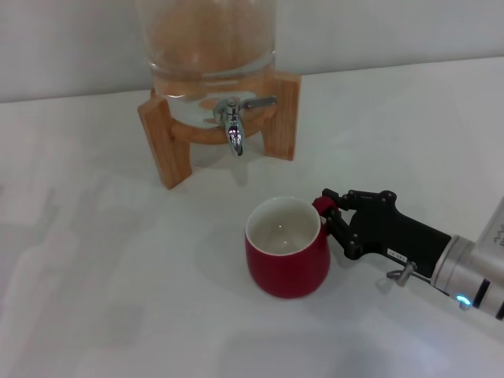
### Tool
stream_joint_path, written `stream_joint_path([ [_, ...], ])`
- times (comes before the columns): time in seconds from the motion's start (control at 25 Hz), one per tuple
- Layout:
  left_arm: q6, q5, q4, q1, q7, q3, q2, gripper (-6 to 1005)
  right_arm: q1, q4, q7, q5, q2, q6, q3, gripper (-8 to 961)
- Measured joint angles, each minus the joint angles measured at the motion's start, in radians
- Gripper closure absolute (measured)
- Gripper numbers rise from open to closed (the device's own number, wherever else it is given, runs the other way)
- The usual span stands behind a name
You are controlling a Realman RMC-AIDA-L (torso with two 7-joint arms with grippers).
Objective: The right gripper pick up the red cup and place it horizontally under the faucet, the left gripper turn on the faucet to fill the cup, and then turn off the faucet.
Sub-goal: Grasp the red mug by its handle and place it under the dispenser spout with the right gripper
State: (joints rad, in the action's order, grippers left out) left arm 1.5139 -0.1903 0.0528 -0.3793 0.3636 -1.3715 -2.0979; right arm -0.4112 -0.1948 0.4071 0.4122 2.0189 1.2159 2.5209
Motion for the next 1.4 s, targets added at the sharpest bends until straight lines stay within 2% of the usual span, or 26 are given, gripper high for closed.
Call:
stream_joint_path([
  [0.6,0.000,-0.011,-0.002,-0.014,0.000,0.000,0.000,119,-0.085,-0.002,0.031,0.003,0.001,-0.084,-0.023,817],
  [1.4,0.000,-0.012,0.003,-0.016,0.000,0.000,0.001,119,-0.162,-0.002,0.055,0.010,0.003,-0.191,-0.051,817],
])
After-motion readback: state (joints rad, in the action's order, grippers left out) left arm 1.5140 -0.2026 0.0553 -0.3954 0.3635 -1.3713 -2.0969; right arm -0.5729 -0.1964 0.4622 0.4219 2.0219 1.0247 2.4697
